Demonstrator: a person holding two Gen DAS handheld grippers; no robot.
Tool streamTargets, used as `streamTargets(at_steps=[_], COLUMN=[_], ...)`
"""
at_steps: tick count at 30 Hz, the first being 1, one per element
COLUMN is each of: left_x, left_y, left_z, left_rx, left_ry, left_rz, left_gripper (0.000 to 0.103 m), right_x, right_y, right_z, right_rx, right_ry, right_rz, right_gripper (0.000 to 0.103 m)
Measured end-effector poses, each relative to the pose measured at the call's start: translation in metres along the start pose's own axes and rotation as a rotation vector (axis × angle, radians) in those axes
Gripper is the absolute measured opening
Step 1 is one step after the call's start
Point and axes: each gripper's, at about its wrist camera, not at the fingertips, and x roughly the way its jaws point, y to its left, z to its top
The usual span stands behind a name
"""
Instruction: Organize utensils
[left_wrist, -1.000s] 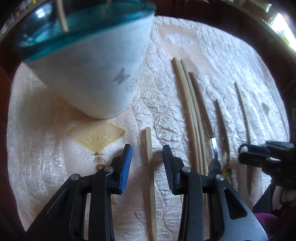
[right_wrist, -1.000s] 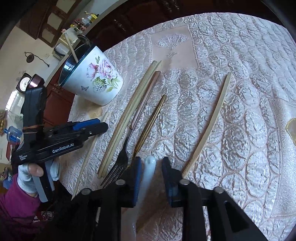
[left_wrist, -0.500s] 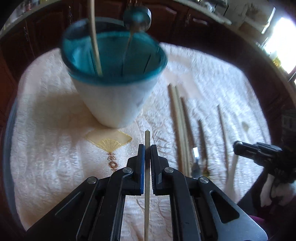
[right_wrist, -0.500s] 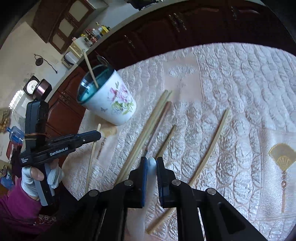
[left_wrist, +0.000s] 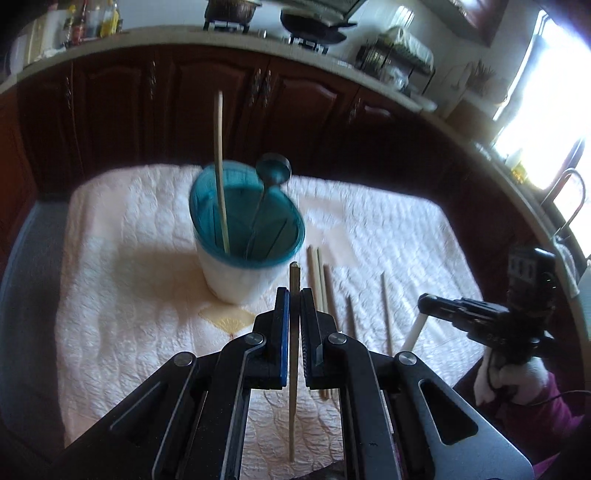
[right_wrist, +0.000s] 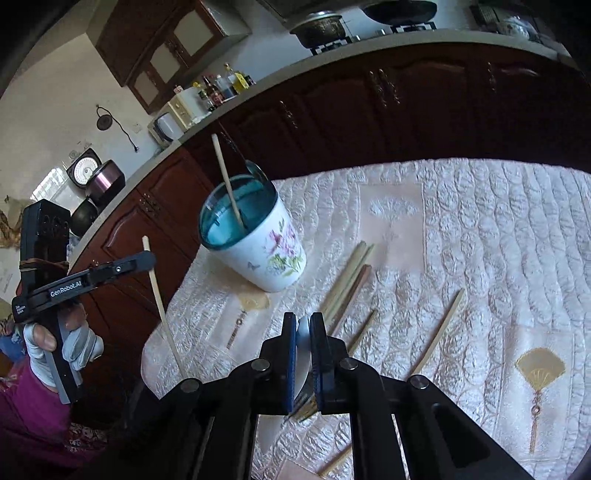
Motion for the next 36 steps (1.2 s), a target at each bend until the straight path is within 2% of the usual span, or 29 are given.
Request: streamTargets(at_steps=[9, 16, 21, 27, 36], left_x=[-0.06, -0.079, -0.072, -0.051, -0.005], left_y=[0.007, 0.007, 0.015, 0.022, 0.032], left_z=[0.052, 0.098, 0.127, 0.142, 0.137], left_rx=[-0.023, -0.008, -0.022, -0.004, -0.021], left_ry=[-0.152, -0.278, -0.346, -0.388, -0.385], left_rz=[-0.036, 0.045, 0.12, 0.223, 0.281], left_gripper=[0.004, 0.004, 0.004, 0.004, 0.004], right_x=[-0.013, -0.012, 0.006, 0.042, 0.075], right_y=[0.028, 0.057, 0.082, 0.096, 0.078], right_z=[0.052, 0.1, 0.13, 0.147, 0.143], right_rx=[-0.075, -0.146, -0.185, -0.204, -0.06], right_ry=[-0.098, -0.18, -0.226, -0.216, -0.19], right_rz=[0.008, -0.029, -0.062, -0.132, -0.229], right_gripper=[0.007, 0.007, 0.007, 0.007, 0.007])
